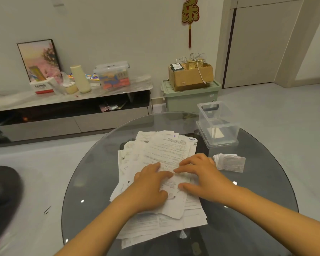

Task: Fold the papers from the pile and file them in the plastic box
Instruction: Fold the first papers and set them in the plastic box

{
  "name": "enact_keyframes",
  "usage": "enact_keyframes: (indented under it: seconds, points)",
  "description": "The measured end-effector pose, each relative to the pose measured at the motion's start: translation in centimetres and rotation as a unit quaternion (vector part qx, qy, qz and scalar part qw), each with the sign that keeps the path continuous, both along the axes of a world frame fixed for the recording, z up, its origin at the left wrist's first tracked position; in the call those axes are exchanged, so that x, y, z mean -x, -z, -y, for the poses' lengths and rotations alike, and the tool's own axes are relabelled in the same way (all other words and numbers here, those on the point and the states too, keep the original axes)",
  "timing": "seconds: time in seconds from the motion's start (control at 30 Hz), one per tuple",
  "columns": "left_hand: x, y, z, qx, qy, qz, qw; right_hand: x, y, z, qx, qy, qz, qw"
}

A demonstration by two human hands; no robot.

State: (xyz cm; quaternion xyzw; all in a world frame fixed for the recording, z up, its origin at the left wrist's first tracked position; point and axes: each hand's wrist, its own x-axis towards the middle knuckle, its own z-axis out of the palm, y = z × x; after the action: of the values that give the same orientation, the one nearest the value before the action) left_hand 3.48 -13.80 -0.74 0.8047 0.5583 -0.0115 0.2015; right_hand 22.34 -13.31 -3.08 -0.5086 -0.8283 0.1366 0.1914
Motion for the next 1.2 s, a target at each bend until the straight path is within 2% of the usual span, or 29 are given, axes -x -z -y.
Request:
enact_keyframes:
  seconds: [0.2, 0.37, 0.5, 0.57, 0.77, 0.87, 1.03, 1.2]
  points:
    - [1.0, -0.1, -0.6, 0.035, 0.054, -0.028, 0.998, 0.5, 0.2, -0.4, 0.046, -0.026, -0.009, 0.999]
    - [1.2, -0.3, -1.1, 0.007, 0.066, -0.039, 0.997, 0.5, 0.2, -0.1, 0.109, -0.011, -0.012, 0.994]
    - [1.1, -0.4, -1.0, -0.005, 0.053, -0.022, 0.998, 0.5, 0.1, 0.3, 0.124, -0.015, 0.009, 0.992]
    - [1.2, -0.7, -0.9, -0.001, 0.052, -0.015, 0.999, 0.5, 0.1, 0.3, 0.102, -0.017, 0.012, 0.995]
    - [1.9, -1.5, -0.6, 0.017, 0.047, 0.018, 0.999, 0.1, -0.6, 0.4, 0.052, -0.026, -0.031, 0.998]
    - [2.8, -1.5, -1.0, 0.046, 0.012, 0.025, 0.999, -0.2, -0.9, 0.5, 0.090, -0.022, -0.100, 0.991]
    - [3.3, -2.4, -1.3, 0.074, 0.002, 0.098, 0.992, -0.5, -1.1, 0.5, 0.114, 0.021, -0.163, 0.980]
    - [3.2, -2.8, -1.3, 0.049, -0.033, 0.181, 0.982, 0.0, -1.1, 0.2, 0.089, 0.042, -0.195, 0.976]
